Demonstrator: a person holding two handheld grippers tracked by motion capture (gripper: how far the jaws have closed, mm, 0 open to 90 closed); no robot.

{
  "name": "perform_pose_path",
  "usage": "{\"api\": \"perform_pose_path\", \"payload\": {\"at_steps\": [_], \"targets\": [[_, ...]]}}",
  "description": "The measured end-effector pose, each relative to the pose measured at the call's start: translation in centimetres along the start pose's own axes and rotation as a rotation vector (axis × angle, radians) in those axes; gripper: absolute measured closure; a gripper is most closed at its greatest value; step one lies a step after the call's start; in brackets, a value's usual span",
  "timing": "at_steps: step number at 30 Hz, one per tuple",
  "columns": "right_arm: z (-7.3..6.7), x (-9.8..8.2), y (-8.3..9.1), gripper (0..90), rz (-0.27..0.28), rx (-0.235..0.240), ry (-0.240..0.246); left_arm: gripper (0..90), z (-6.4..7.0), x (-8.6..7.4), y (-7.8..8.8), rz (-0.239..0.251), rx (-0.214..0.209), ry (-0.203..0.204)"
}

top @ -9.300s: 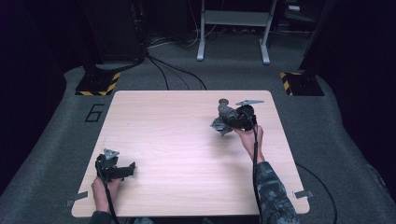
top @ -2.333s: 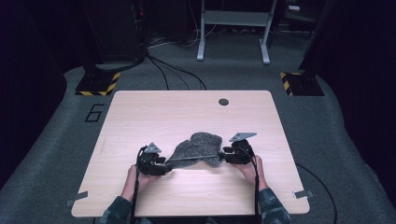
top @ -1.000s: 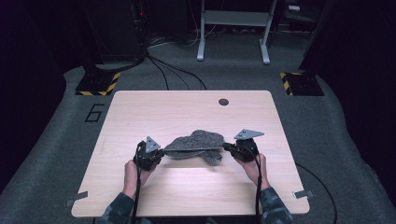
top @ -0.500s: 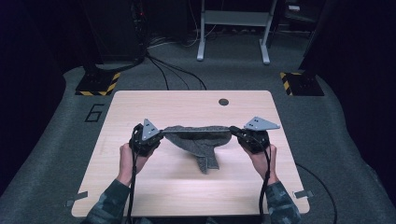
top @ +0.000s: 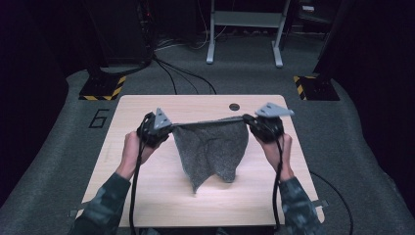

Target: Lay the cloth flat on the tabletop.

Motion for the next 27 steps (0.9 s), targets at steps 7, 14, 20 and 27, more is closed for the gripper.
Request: {"api": "perform_pose_path", "payload": {"at_steps": [7, 14, 20, 27], "targets": [[2.7, -2.8, -8.1, 53.3, -0.183, -0.06, -0.16, 32.2, -3.0, -2.9, -6.8, -0.157, 0.032, 0.25], [2.9, -7.3, -5.6, 47.9, -0.224, -0.017, -0.211, 23.7, -0.4, -6.1, -5.5, -0.133, -0.017, 0.28], [1.9, -11.5, -4.2, 46.5, -0.284, 0.007, -0.263, 22.6, 2.5, -8.3, -5.7, -0.139, -0.073, 0.303], [0.2, -14.5, -3.7, 43.1, -0.332, 0.013, -0.288, 21.6, 4.6, -9.7, -5.9, -0.146, -0.116, 0.324]]}}
Point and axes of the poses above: each handheld gripper's, and its own axes: y roughly backward along the jaws, x roughly out of its top, z roughly to its right, the point moved 5 cm from there along -y, roughly forward along the jaws
